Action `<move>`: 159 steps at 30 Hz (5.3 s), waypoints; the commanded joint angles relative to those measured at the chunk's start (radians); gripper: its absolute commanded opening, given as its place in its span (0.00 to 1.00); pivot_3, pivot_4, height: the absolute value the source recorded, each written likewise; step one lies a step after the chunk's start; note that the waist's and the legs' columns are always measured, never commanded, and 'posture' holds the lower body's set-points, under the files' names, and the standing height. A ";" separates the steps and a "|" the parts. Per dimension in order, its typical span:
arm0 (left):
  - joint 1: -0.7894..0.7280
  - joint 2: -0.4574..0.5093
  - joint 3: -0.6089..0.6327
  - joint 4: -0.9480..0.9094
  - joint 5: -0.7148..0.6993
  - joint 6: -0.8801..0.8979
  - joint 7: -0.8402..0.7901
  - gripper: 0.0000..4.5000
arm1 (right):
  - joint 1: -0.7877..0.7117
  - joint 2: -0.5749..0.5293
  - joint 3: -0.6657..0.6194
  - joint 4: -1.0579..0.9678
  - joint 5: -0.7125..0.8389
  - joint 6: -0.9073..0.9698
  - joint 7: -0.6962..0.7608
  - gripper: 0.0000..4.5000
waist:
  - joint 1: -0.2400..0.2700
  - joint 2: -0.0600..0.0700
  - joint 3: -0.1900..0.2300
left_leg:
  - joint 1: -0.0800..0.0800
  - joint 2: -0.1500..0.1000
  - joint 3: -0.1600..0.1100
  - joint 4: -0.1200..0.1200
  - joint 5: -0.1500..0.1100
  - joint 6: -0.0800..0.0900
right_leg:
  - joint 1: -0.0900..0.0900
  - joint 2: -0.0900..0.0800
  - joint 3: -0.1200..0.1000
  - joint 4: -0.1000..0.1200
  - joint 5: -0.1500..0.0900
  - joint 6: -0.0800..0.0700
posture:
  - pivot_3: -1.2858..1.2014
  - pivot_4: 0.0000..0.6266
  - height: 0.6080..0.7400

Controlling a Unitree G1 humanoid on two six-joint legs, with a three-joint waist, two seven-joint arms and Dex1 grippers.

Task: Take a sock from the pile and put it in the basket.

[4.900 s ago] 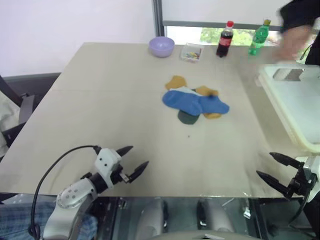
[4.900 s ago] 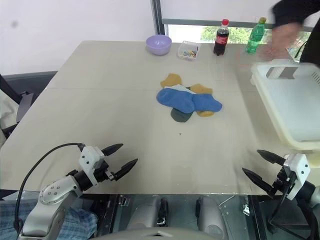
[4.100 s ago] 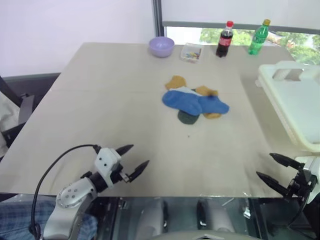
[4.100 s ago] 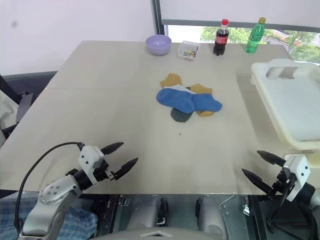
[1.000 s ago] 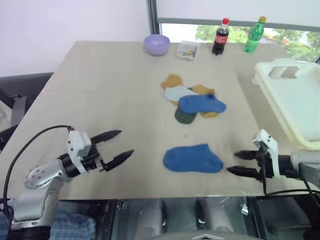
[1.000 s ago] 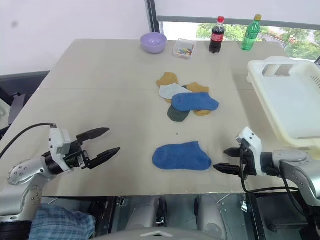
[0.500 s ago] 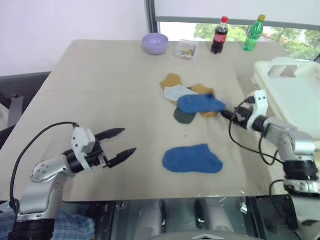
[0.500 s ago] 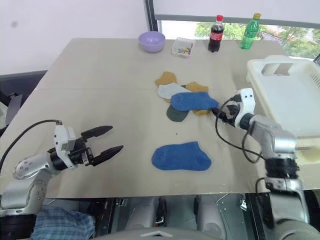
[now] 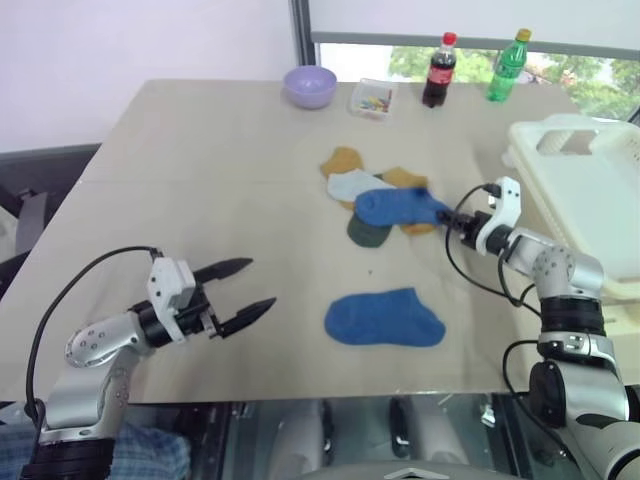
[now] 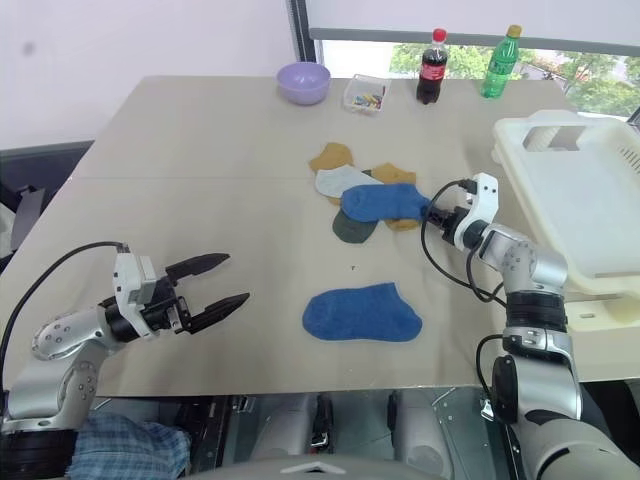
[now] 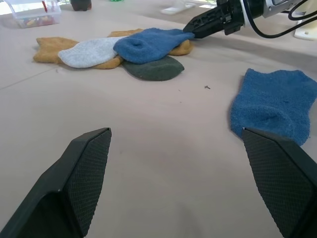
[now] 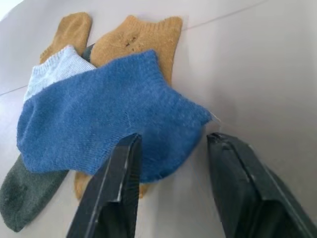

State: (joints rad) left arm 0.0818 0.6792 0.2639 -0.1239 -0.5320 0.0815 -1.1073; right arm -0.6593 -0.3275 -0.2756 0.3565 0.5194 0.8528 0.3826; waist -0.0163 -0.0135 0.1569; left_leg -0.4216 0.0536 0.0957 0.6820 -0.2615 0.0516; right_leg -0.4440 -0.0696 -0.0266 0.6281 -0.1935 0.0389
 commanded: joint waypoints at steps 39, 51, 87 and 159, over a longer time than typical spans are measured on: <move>-0.157 -0.066 -0.149 0.086 0.040 -0.031 -0.061 1.00 | 0.225 0.024 -0.294 -0.549 0.510 0.715 -0.344 0.02 | 0.005 0.000 -0.001 | -0.002 0.000 -0.003 0.002 0.000 0.000 | 0.000 0.000 0.000 0.001 0.000 0.001 | 0.52 0.24 0.97; -0.476 -0.325 -0.301 0.263 0.138 0.091 0.184 1.00 | 0.332 -0.091 -0.255 -0.619 0.349 0.624 -0.344 0.02 | 0.008 0.000 -0.002 | -0.005 -0.006 -0.007 0.002 0.000 0.001 | 0.000 0.000 -0.001 0.000 0.003 0.006 | 0.52 0.24 0.97; -0.703 -0.544 -0.594 0.415 0.351 0.539 0.331 0.10 | 0.544 -0.218 -0.154 -0.784 0.220 0.513 -0.208 0.00 | 0.029 -0.002 -0.005 | 0.006 -0.009 -0.018 0.006 0.000 0.002 | 0.013 -0.001 -0.003 -0.002 0.001 0.005 | 0.52 0.24 0.97; -0.631 -0.523 -0.621 0.522 0.593 -0.391 0.347 0.01 | 0.565 -0.231 -0.139 -0.865 0.229 0.601 -0.083 0.00 | 0.029 -0.003 -0.005 | 0.004 -0.008 -0.018 0.003 0.000 0.002 | 0.011 -0.003 -0.003 -0.004 0.001 0.005 | 0.52 0.24 0.97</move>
State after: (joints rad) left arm -0.5455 0.1520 -0.3519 0.4141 0.0488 -0.2604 -0.7591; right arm -0.0940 -0.5524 -0.4092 -0.5094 0.7549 1.4567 0.2991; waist 0.0131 -0.0169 0.1515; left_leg -0.4174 0.0451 0.0775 0.6850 -0.2613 0.0533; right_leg -0.4325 -0.0722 -0.0300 0.6245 -0.1924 0.0435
